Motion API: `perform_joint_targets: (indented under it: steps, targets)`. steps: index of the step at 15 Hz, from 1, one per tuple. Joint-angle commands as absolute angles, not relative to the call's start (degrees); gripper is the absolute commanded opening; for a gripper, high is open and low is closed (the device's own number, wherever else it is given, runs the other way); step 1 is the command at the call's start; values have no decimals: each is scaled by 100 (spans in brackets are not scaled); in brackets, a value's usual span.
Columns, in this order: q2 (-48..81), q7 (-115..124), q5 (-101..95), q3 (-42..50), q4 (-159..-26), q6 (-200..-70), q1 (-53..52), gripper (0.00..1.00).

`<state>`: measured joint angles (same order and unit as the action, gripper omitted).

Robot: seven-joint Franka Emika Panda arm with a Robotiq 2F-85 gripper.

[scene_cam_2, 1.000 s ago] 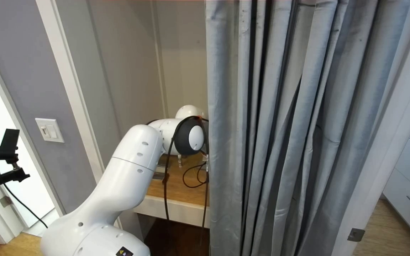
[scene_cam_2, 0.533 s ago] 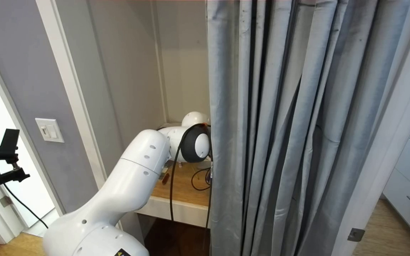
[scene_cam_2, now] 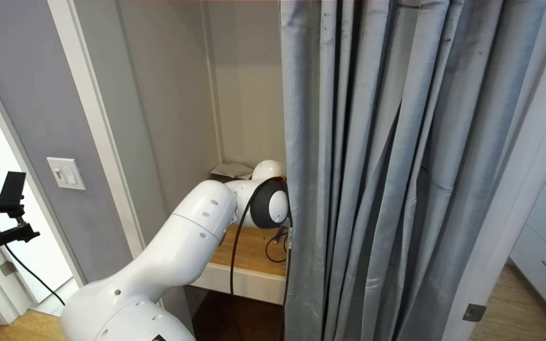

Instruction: Pick up the purple marker and move it to the middle of the surface, pick up the blue marker and move it to the middle of the surface

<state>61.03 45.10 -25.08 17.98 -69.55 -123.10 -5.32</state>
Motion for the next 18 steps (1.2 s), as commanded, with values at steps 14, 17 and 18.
perform_joint_targets:
  steps: [14, 17, 18]
  targets:
    - [6658, 3426, -1794, 1494, -6088, -12475, -17, 20]
    - [6620, 3189, -1559, 1433, -6053, -12452, 55, 9]
    - [6606, 3134, -1493, 1430, -6056, -12436, 69, 10]
